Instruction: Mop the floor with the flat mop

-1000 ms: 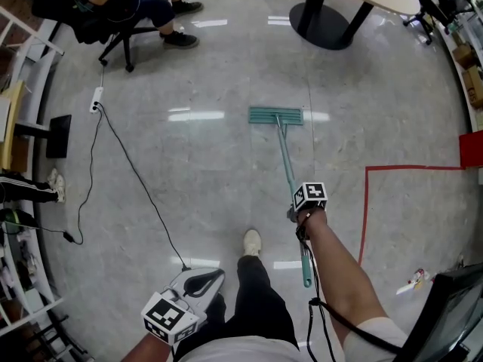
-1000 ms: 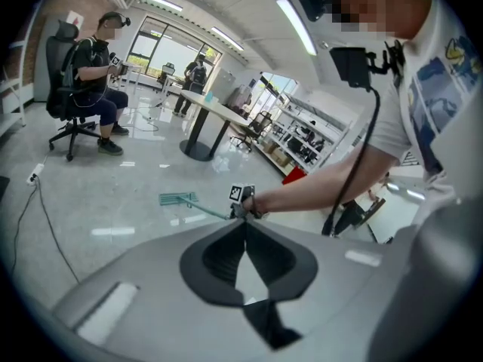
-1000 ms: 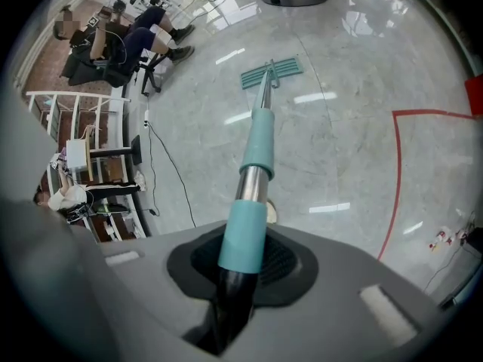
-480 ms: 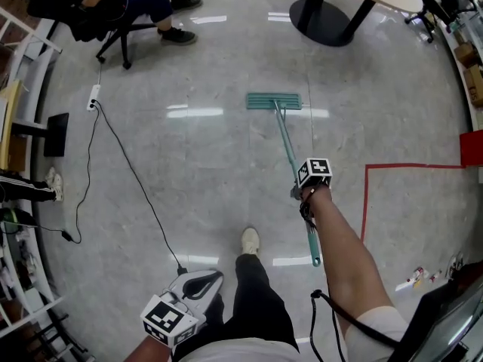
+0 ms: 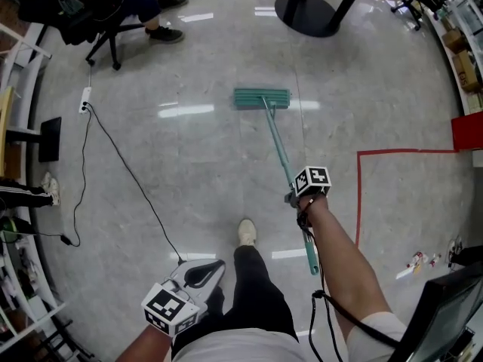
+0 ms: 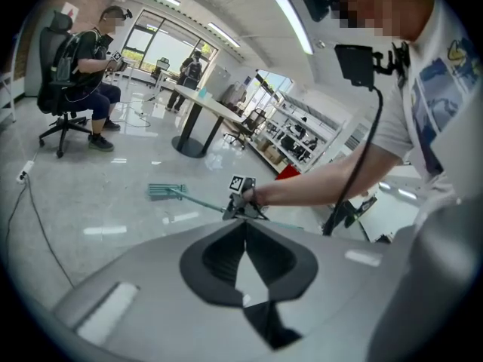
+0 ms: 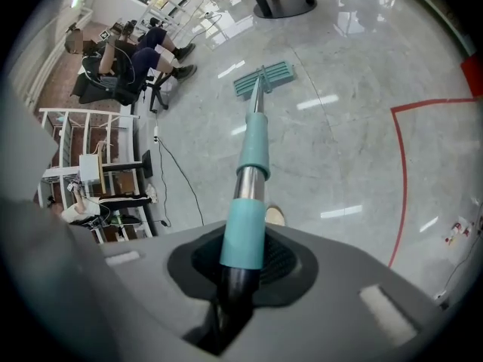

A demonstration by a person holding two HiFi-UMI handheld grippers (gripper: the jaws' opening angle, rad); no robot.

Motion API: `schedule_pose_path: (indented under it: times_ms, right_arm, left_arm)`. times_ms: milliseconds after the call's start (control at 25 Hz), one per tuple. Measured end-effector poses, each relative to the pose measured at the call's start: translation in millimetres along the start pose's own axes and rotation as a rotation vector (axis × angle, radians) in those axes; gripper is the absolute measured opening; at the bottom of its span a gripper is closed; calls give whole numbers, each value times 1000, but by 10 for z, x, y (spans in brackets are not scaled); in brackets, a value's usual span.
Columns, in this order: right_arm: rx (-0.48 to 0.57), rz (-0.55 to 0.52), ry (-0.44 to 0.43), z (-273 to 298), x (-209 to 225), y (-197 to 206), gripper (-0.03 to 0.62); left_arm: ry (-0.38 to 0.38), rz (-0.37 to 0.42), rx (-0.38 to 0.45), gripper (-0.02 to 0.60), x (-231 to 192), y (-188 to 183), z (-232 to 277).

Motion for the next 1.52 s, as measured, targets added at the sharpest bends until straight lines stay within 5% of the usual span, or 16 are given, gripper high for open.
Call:
schedule_pose_path:
  times_ms: [800, 1040, 1520]
  right_arm:
    - [-26, 129, 15, 243, 475, 2793, 54]
    - [-70, 99, 55, 387, 555, 2901, 54]
    - [-114, 61, 45, 648, 271, 2380, 57]
  left_arm:
    - [127, 115, -20, 5, -34, 269, -218]
    - [139, 129, -22, 5, 38, 408, -278]
    - [86, 71, -2, 5, 82, 435, -344]
Point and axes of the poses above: the fingertips, and each gripper's own axes: z forward along the fingers, x to its right, y out of its underside, the point moved 10 cm from there along -z, backward along the fingers, and after that the axes turned 13 degrees about -y, right-handed, at the moved point
